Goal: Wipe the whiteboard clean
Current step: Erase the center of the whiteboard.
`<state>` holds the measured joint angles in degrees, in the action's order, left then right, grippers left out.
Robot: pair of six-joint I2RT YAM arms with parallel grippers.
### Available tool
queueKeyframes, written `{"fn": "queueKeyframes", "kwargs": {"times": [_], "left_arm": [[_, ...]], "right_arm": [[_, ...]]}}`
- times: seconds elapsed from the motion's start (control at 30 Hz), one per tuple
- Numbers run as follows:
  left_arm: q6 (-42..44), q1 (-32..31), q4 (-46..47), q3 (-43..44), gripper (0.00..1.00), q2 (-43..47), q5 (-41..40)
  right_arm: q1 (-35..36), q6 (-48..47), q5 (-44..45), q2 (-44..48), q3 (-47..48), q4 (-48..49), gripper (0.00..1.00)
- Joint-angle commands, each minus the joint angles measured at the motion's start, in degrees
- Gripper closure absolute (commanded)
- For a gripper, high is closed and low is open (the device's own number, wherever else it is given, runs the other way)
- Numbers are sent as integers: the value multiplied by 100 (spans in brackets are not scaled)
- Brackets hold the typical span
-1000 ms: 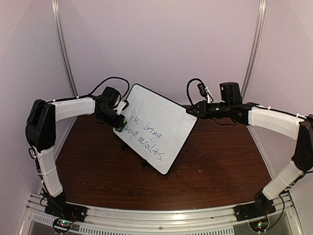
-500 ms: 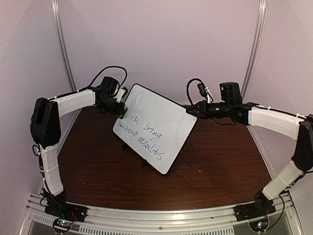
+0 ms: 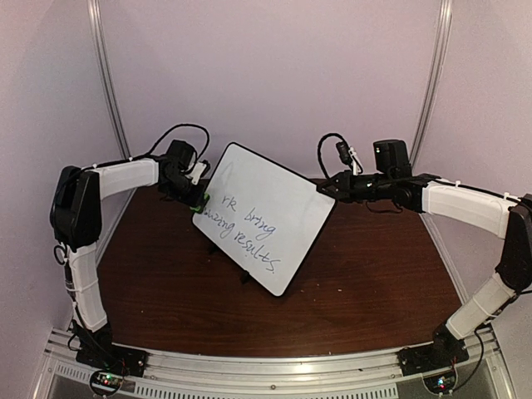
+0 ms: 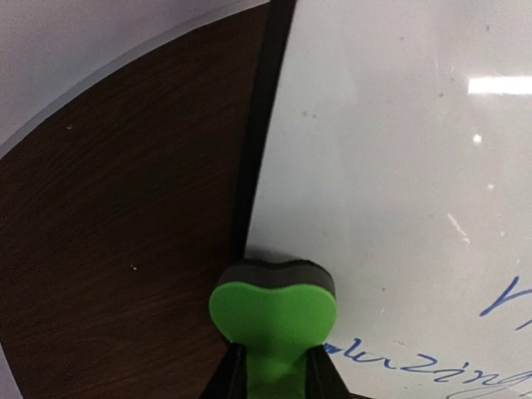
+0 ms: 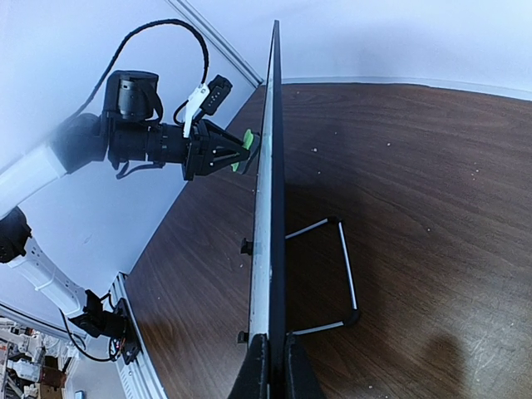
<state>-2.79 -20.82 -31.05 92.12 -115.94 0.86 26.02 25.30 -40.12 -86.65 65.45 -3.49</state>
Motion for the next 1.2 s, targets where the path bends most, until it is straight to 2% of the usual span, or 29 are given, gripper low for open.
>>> {"fn": "queueKeyframes", "kwargs": {"times": [0.0,0.13,0.27,0.7,0.87,1.03,1.17], "left_arm": [[-3,-115,98,473,92,-154,580],[-29,-185,46,874,92,-164,652],[23,-342,-15,878,92,-153,634],[-238,-788,43,-406,93,277,267],[-179,-863,128,-560,93,474,281],[57,-889,462,25,92,438,185],[301,-889,-62,1387,92,-235,19]], "right_arm": [[177,-588,-611,122,186,265,100],[182,-592,-602,105,195,255,100],[182,-595,-593,90,204,242,100],[187,-588,-618,54,231,241,100],[187,-596,-616,54,223,242,100],[210,-590,-637,25,248,247,100],[218,-608,-616,51,228,237,100]]}}
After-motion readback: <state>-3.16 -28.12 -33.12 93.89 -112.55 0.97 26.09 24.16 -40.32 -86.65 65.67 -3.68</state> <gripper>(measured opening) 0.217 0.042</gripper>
